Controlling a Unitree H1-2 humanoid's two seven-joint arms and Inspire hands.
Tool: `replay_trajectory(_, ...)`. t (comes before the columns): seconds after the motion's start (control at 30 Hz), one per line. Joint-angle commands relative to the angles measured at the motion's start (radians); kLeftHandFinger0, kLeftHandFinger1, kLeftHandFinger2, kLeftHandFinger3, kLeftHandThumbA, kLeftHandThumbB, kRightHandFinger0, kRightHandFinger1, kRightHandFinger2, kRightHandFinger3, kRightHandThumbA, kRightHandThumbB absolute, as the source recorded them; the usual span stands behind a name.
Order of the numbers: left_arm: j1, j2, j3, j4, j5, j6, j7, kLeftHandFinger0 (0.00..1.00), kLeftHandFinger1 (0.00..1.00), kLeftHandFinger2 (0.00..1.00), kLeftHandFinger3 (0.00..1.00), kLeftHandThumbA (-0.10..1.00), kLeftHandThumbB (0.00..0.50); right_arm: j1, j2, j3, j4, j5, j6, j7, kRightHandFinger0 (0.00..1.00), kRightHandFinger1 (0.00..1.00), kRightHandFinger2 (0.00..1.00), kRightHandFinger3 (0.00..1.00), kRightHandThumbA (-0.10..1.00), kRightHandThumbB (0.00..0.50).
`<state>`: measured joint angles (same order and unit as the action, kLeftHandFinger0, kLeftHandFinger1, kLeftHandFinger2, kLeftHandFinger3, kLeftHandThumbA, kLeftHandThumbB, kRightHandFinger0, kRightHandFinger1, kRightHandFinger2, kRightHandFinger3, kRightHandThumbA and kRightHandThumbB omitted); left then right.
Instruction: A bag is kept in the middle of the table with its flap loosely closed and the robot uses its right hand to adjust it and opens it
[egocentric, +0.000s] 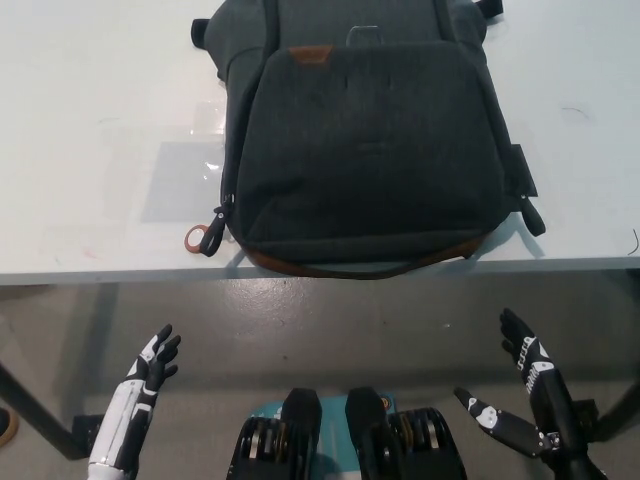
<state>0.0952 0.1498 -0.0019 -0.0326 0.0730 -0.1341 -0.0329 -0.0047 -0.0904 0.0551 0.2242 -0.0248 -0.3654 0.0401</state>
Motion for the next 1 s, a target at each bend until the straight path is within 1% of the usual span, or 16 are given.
replay_trajectory(0.0, -0.001, 0.014, -0.006, -0.035, 0.017, -0.046, -0.008, 1.0, 1.0, 1.0, 1.0, 1.0, 0.048, -0.007, -0.007, 0.002, -0.007, -0.001, -0.064, 0.014, 1.0, 1.0, 1.0, 1.0, 0.83, 0.239)
replay_trajectory(0.97, -0.001, 0.012, 0.0, -0.039, 0.018, -0.045, -0.011, 1.0, 1.0, 1.0, 1.0, 1.0, 0.047, -0.012, -0.006, 0.003, -0.008, -0.001, -0.061, 0.016, 1.0, 1.0, 1.0, 1.0, 0.83, 0.24)
